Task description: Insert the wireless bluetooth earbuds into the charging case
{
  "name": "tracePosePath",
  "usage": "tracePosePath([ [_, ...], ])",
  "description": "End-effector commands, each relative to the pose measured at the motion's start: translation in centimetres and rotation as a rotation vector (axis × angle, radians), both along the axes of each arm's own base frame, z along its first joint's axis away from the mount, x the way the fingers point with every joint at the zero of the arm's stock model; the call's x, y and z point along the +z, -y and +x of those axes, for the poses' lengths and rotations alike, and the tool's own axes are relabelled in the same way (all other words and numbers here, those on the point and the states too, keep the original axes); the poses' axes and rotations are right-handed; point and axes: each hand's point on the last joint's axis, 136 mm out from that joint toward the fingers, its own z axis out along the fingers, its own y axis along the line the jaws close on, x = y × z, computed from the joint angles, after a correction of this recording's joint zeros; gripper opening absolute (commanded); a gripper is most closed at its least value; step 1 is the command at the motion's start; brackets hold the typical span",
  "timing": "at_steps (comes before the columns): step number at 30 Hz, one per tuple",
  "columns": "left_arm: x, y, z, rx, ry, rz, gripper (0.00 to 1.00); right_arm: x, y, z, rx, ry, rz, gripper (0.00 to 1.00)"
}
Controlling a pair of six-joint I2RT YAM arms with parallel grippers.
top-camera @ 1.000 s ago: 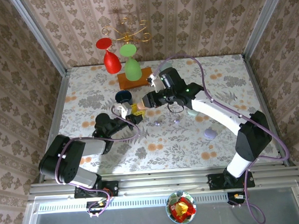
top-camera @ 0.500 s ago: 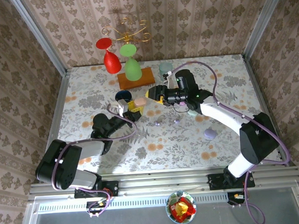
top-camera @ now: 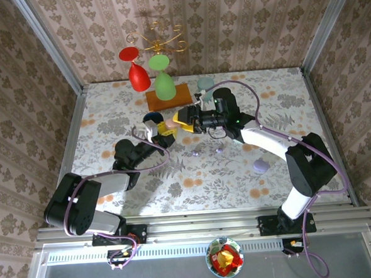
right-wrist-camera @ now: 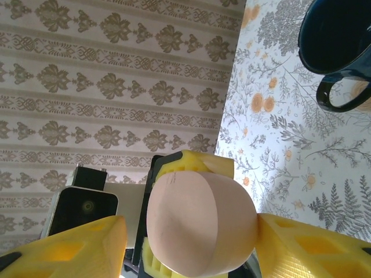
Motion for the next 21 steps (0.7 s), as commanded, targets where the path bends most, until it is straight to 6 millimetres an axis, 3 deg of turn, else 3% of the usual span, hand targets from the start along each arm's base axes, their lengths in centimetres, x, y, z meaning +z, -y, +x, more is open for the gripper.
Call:
tracePosePath([
  [1,2.1,-0.2,0.3,0.011,0.057,-0.035,0.26,0.7,-0.7,-0.4,0.040,0.005,0.041,0.54],
  [5,1.6,0.0,0.2,0.004,0.061,-0.017,0.26,0.6,-0.7,-0.2,0.036,-0.009,0.047,0.36],
  [13,1.0,-0.1,-0.1,0.003,0.080,0.010,0.29,0.3,0.0,0.5,-0.006,-0.010,0.034,0.10],
  [15,0.9,-0.2,-0.1,0.007,0.082,0.015,0.36,0.1,0.2,0.8,-0.018,-0.010,0.029,0.08],
  [19,0.0,-0.2,-0.4,0.007,0.085,0.042,0.61,-0.5,1.0,1.4,-0.053,-0.005,0.000,0.07],
  [21,-0.5,-0.3,-0.5,0.008,0.081,0.053,0.66,-0.8,1.4,1.7,-0.060,0.029,-0.018,0.07],
])
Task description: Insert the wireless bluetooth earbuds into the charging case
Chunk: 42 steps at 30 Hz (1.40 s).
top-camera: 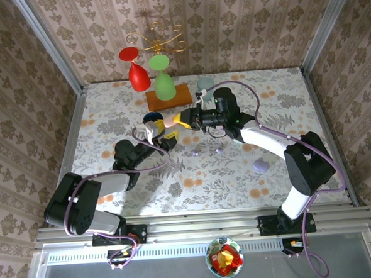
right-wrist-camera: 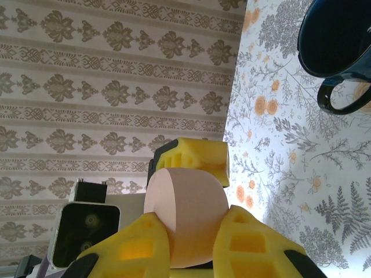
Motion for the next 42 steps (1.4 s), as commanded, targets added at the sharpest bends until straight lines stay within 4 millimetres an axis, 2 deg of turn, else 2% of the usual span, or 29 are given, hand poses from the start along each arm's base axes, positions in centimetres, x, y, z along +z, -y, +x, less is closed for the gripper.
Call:
tracePosePath([
  [1,-0.5,-0.1,-0.7,-0.008,0.023,0.021,0.70,-1.0,1.1,0.9,-0.033,0.056,-0.048,0.07],
  [5,-1.3,-0.4,-1.1,0.003,0.033,0.046,0.88,-3.5,2.6,2.4,-0.089,0.055,-0.093,0.07],
  [10,-2.7,-0.7,-1.4,0.016,0.019,0.107,1.00,-7.7,4.7,4.5,-0.155,0.009,-0.168,0.06],
  [14,-4.3,-0.2,-2.0,0.007,0.007,0.199,1.00,-11.7,6.1,6.0,-0.197,-0.038,-0.253,0.06],
  [20,-5.2,0.5,-2.9,-0.018,0.022,0.293,1.00,-17.6,6.9,7.1,-0.203,-0.099,-0.371,0.07],
  [23,-5.3,0.6,-3.1,-0.024,0.028,0.302,1.00,-19.4,6.9,7.2,-0.201,-0.122,-0.385,0.10],
  [27,-5.3,0.9,-3.3,-0.044,0.037,0.308,1.00,-19.9,7.7,7.2,-0.212,-0.114,-0.448,0.19],
  [30,-5.4,1.4,-3.5,-0.070,0.042,0.322,1.00,-19.6,8.5,6.9,-0.211,-0.092,-0.504,0.38],
  [32,-5.6,1.8,-3.7,-0.084,0.041,0.325,1.00,-18.5,9.1,6.6,-0.211,-0.049,-0.541,0.50],
  [35,-5.5,2.1,-3.8,-0.098,0.045,0.324,1.00,-16.4,10.3,5.7,-0.205,0.026,-0.609,0.61],
  [39,-5.6,2.2,-4.1,-0.112,0.042,0.338,1.00,-13.9,12.4,3.4,-0.181,0.098,-0.705,0.68],
  [42,-5.9,2.2,-4.3,-0.120,0.035,0.349,1.00,-13.0,15.5,1.0,-0.136,0.132,-0.897,0.73],
])
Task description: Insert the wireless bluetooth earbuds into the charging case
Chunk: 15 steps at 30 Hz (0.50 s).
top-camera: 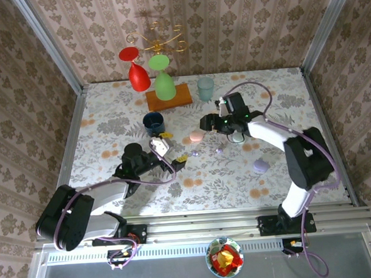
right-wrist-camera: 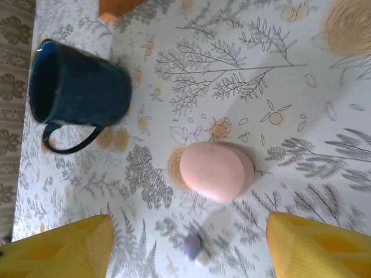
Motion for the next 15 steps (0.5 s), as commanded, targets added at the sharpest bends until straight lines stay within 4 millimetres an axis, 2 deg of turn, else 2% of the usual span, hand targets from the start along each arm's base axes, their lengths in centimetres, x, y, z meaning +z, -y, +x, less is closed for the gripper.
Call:
tracePosePath([
  [1,0.7,0.6,-0.3,-0.039,0.027,0.011,1.00,-0.6,4.9,-3.9,0.072,-0.035,-0.324,0.74],
  [5,0.2,0.5,-0.6,-0.043,0.022,0.023,1.00,0.0,9.9,-6.8,0.126,-0.113,-0.626,0.77],
  [9,0.1,-0.1,-0.2,-0.020,0.040,0.014,1.00,0.0,12.5,-8.5,0.220,-0.188,-0.799,0.77],
  [15,0.5,-0.2,-0.3,-0.026,0.041,0.003,1.00,-1.7,16.3,-11.4,0.428,-0.389,-1.097,0.81],
])
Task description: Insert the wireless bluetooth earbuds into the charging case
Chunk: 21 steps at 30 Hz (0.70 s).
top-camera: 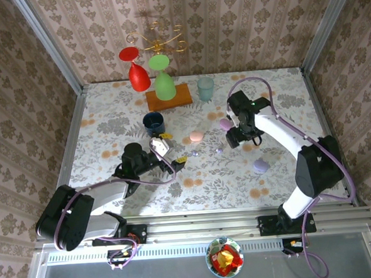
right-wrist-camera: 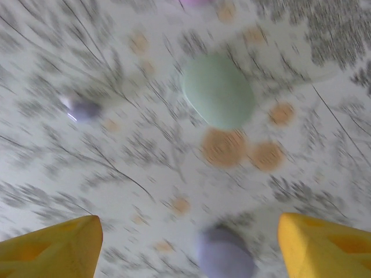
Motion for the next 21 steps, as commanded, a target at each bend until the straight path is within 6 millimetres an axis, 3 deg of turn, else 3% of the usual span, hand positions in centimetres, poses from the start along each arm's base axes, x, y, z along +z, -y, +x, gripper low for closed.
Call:
tracePosePath([
  [1,0.9,0.0,-0.3,-0.024,0.042,-0.016,1.00,-0.8,4.5,-3.6,0.136,-0.224,-0.309,0.81],
  [4,1.0,0.0,-0.4,-0.025,0.043,-0.018,1.00,-1.9,5.3,-4.2,0.154,-0.302,-0.367,0.78],
  [15,1.7,-0.6,-0.2,-0.011,0.054,-0.065,1.00,-6.5,5.0,-5.7,0.211,-0.477,-0.402,0.68],
  [21,2.3,-1.3,0.0,0.001,0.050,-0.098,1.00,-8.1,5.5,-6.7,0.239,-0.555,-0.417,0.66],
])
